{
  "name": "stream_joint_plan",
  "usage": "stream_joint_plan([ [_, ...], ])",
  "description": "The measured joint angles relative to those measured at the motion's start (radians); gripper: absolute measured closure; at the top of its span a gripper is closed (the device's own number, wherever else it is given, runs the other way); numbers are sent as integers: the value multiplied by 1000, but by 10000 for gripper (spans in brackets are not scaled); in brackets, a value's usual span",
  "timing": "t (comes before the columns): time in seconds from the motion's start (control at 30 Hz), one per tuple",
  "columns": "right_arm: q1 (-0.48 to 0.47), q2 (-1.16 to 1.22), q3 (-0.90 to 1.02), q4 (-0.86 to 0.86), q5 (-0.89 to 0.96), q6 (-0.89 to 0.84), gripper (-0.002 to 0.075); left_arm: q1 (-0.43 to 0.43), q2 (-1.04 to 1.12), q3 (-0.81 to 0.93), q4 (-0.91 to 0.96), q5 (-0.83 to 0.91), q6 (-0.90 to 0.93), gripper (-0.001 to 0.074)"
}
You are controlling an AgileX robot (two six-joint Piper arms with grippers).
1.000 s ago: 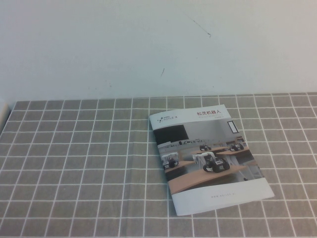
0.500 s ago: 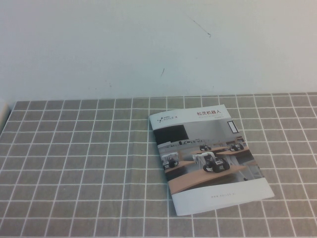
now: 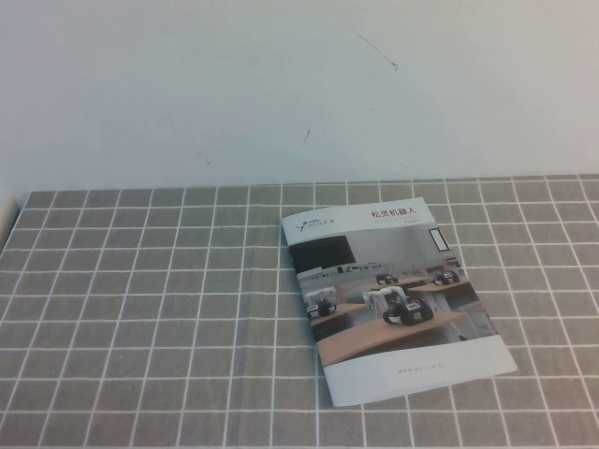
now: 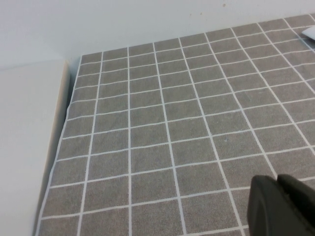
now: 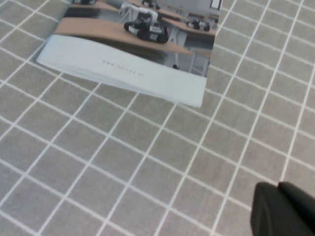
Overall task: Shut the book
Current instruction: 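Close the open booklet and leave it lying on the table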
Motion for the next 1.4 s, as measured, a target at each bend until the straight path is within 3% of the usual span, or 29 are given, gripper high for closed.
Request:
stream_joint_plan([
  [0.13, -54, -82, 88, -36, -144, -26, 729, 0, 0, 0, 2, 0, 0, 737],
  [0.2, -125, -146, 170, -44, -235, -29, 729, 0, 0, 0, 2, 2, 0, 737],
  [0.4, -309, -323, 357, -53, -320, -33, 729, 0, 0, -1, 2, 4, 0, 737],
  [0.5, -356, -334, 396, -58, -353, -33, 729, 0, 0, -1, 2, 6, 0, 737],
  [1.4, -367, -334, 400, -52, -376, -33, 729, 0, 0, -1, 4, 5, 2, 737],
])
